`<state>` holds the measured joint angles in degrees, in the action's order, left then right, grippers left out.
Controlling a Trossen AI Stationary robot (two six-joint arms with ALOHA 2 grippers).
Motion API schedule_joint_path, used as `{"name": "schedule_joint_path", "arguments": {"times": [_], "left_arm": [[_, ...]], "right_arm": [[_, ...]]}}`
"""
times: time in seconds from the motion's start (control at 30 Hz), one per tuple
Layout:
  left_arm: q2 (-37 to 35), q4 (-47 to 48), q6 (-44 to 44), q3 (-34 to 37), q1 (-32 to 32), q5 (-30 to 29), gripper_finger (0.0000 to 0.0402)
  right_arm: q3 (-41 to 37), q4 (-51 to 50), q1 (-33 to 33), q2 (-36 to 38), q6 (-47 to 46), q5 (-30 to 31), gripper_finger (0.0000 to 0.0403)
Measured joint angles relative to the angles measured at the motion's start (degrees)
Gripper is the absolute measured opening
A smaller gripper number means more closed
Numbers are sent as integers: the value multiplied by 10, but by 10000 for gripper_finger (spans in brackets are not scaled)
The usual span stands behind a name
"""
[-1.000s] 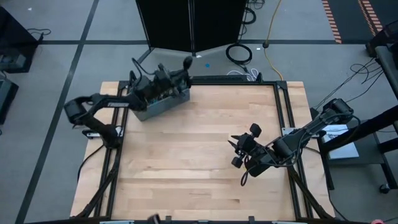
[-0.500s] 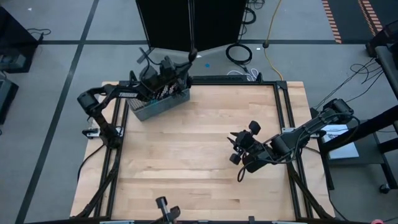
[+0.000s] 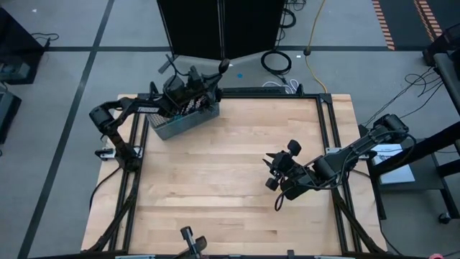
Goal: Sort silverware
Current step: Put the blue spoon in the silverware rack
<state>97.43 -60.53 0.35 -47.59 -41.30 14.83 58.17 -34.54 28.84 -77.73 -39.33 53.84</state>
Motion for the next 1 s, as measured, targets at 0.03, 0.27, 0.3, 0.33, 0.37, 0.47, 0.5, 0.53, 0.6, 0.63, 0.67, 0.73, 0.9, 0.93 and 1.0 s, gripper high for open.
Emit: {"name": "schedule_joint_path", "arguments": {"times": [0.03,0.27,0.3,0.33,0.37,0.47,0.5,0.53,0.6,0.63,0.67,0.73,0.9,0.93,1.0], "left_arm": [[0,0,-1,0,0,-4,12],[0,-1,-14,0,0,-12,60],[0,-2,-14,0,0,-12,64],[0,-2,-14,0,0,-12,67],[0,-1,-15,0,0,-12,70],[0,0,-15,0,0,-12,72],[0,0,-15,0,0,-12,72],[0,0,-15,0,0,-12,72],[0,1,-15,0,0,-11,73],[0,4,-15,0,0,-6,73],[0,11,-15,0,0,0,73],[0,32,-11,0,-1,13,73],[-1,63,-10,0,-4,48,73],[-4,74,-10,0,-5,54,73],[-18,101,-2,0,-6,59,73]], "right_arm": [[0,0,0,0,0,0,98],[0,0,0,0,-2,0,98],[0,0,0,0,-2,0,98],[0,0,0,0,-2,0,98],[0,0,0,0,-2,0,98],[0,0,0,0,-2,0,98],[0,0,0,0,-2,0,98],[0,0,0,0,-2,-1,98],[0,0,0,0,-3,-2,98],[0,0,0,0,-3,-2,98],[0,0,0,0,-3,-2,98],[0,0,0,0,-3,-2,98],[0,1,0,0,-3,-2,98],[0,1,0,0,-3,-2,98],[0,0,0,0,-3,-2,98]]}}
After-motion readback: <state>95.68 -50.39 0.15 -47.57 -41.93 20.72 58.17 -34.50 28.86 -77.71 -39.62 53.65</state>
